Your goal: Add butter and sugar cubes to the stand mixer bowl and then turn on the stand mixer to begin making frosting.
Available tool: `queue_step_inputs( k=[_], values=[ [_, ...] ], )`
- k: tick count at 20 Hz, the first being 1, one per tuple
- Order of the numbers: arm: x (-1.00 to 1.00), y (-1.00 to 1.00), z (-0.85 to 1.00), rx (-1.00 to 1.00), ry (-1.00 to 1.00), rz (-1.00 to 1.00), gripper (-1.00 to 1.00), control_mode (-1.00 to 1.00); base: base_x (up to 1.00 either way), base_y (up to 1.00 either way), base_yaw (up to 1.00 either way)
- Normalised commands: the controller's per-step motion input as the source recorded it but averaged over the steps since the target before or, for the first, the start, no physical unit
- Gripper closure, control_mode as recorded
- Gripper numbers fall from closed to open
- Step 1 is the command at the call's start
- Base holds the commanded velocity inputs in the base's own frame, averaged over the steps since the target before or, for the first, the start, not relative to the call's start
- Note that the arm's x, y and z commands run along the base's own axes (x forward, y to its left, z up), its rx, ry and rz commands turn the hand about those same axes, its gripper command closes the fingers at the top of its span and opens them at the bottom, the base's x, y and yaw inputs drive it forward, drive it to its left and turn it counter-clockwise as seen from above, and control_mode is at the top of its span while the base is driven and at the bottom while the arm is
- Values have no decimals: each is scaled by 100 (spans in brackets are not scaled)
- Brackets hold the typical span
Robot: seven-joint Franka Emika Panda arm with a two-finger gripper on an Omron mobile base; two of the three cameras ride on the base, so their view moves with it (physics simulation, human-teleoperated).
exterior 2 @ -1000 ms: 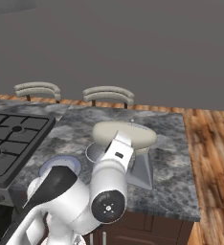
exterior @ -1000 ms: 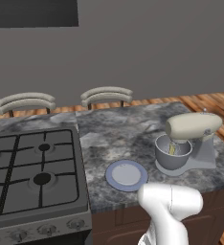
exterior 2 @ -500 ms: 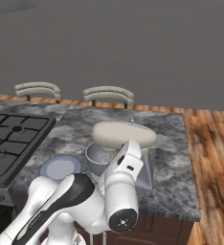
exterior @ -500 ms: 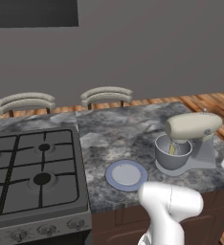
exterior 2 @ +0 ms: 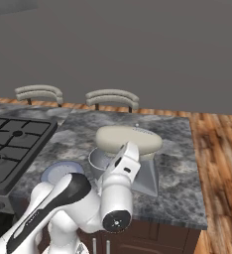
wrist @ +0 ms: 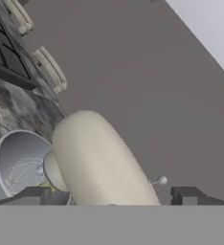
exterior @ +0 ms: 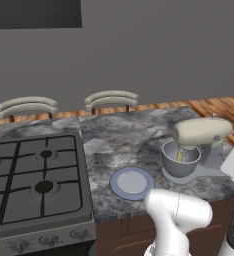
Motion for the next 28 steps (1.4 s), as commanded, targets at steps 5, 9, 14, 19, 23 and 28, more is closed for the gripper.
queue_step_inputs(
  k=[5,9,14,19,23,28],
  values=[
    [18,-8,-2,0,2,-1,-100,-100,0,0,0],
    [16,-3,0,0,1,-1,-100,-100,0,0,0],
    [7,-2,0,0,5,-3,-100,-100,0,0,0],
    [12,-6,-6,0,9,-7,-100,-100,0,0,0],
    [14,-14,-7,0,5,-6,-100,-100,0,0,0],
    [6,-2,-11,0,0,-6,-100,-100,0,0,0]
  ],
)
